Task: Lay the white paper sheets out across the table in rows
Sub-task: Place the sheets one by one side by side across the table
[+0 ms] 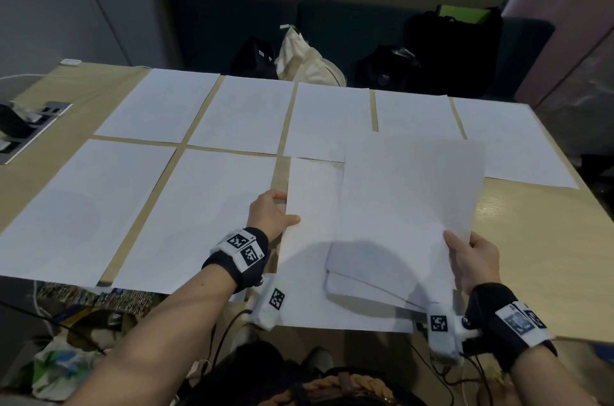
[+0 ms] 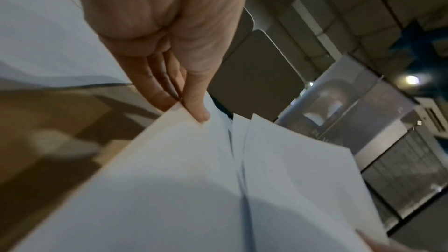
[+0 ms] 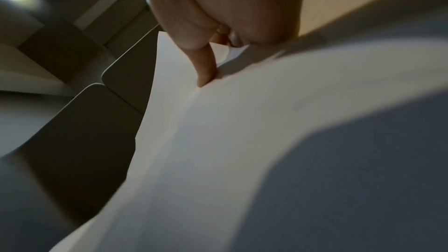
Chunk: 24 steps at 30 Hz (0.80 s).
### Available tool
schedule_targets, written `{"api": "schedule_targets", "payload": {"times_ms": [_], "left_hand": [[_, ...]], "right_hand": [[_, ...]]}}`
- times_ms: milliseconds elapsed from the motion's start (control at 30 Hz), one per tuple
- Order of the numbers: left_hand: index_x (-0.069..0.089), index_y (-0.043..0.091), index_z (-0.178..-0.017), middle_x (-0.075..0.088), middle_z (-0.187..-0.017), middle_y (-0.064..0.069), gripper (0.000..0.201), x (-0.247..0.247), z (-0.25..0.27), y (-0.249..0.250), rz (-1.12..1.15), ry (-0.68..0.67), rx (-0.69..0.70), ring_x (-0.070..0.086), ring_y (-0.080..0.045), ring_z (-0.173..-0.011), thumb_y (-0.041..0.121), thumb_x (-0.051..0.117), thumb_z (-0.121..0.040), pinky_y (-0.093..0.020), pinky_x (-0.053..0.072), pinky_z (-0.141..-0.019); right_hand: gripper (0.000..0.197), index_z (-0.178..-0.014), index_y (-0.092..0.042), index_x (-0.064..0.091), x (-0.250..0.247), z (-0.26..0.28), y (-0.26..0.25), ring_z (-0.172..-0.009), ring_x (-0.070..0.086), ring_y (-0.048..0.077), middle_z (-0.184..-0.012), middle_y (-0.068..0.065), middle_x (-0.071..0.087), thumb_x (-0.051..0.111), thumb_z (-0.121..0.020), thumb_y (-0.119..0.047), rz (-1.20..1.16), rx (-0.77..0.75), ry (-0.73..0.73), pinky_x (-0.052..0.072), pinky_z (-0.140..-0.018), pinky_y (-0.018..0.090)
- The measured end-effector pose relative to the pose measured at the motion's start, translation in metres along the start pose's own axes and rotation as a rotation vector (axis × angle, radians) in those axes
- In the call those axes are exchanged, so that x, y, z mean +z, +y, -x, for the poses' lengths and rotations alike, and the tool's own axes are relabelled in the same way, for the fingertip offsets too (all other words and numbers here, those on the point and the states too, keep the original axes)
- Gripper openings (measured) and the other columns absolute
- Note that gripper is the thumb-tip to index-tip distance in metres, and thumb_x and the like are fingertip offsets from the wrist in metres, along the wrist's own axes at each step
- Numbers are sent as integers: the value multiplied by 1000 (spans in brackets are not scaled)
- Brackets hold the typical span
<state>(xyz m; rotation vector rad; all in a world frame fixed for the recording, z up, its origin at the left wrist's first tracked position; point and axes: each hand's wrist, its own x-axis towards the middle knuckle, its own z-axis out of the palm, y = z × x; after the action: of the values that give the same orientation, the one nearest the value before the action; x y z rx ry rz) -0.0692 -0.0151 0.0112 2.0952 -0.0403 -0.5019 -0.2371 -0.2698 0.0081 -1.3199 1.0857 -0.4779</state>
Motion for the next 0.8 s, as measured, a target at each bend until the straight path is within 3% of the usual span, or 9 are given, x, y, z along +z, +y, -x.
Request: {"api": "schedule_targets", "payload": {"times_ms": [100, 200, 300, 400, 467, 533, 600, 733, 800], "left_hand": [[49, 6, -125, 63, -114, -15, 55, 0, -2, -8, -85, 36, 11, 56, -21, -89, 2, 72, -75, -24, 43, -79], [42, 7, -130, 56, -122, -16, 61, 4, -6, -14, -203, 52, 49, 55, -28, -108, 1, 69, -76, -29, 45, -88], [38, 11, -136, 40, -133, -14, 60, 13, -6, -12, -452, 107, 197, 41, -29, -123, 4, 61, -81, -33, 37, -100], [44, 22, -135, 36, -143, -7, 52, 27, 0, -1, -610, -32, 343, 35, -26, -131, 20, 58, -85, -37, 28, -106], [36, 30, -141, 21, -155, -5, 64, 39, 4, 2, -721, -250, 331, 18, -26, -143, 39, 61, -83, -46, 16, -114], [20, 35, -147, -2, -161, -4, 83, 50, 5, 0, -801, -429, 272, -6, -28, -148, 52, 63, -78, -55, 1, -115], [11, 37, -148, -13, -160, -2, 93, 56, 3, -1, -834, -472, 257, -16, -28, -147, 56, 65, -74, -58, -5, -113], [11, 38, -148, -14, -160, 0, 96, 52, -5, 3, -825, -470, 253, -18, -27, -146, 51, 70, -72, -60, -6, -112], [12, 39, -147, -13, -160, 0, 97, 48, -8, 3, -819, -465, 243, -17, -27, -147, 50, 71, -72, -60, -5, -113]], "right_hand": [[38, -126, 9, 51, -13, -4, -1, -94, 56, 25, -125, 26, 58, 55, -90, -4, 30, -10, 40, 43, -87, 32], [38, -125, 8, 52, -25, -8, -2, -84, 57, 26, -122, 26, 59, 56, -89, -5, 44, -10, 72, 42, -86, 32], [38, -125, 8, 52, -33, -12, 0, -87, 56, 26, -119, 25, 60, 56, -89, -5, 45, -9, 81, 41, -86, 32], [39, -126, 8, 52, -36, -13, 0, -75, 58, 24, -115, 23, 60, 56, -89, -5, 47, -3, 89, 43, -85, 33], [38, -125, 8, 52, -37, -16, 0, -73, 58, 21, -118, 25, 61, 57, -89, -5, 51, 8, 95, 52, -76, 31], [38, -123, 9, 53, -42, -19, 1, -69, 57, 20, -109, 24, 63, 57, -88, -4, 32, 11, 103, 54, -56, 14], [37, -122, 10, 53, -47, -21, 1, -59, 58, 15, -91, 17, 65, 57, -89, -4, 8, 12, 111, 48, -41, 6], [37, -123, 11, 53, -60, -25, 1, -62, 54, 13, -121, 30, 59, 57, -89, -2, -21, -8, 154, 47, -41, 4], [37, -123, 10, 53, -67, -27, 1, -53, 58, 10, -115, 26, 64, 57, -89, -3, -32, -11, 166, 46, -40, 6]]}}
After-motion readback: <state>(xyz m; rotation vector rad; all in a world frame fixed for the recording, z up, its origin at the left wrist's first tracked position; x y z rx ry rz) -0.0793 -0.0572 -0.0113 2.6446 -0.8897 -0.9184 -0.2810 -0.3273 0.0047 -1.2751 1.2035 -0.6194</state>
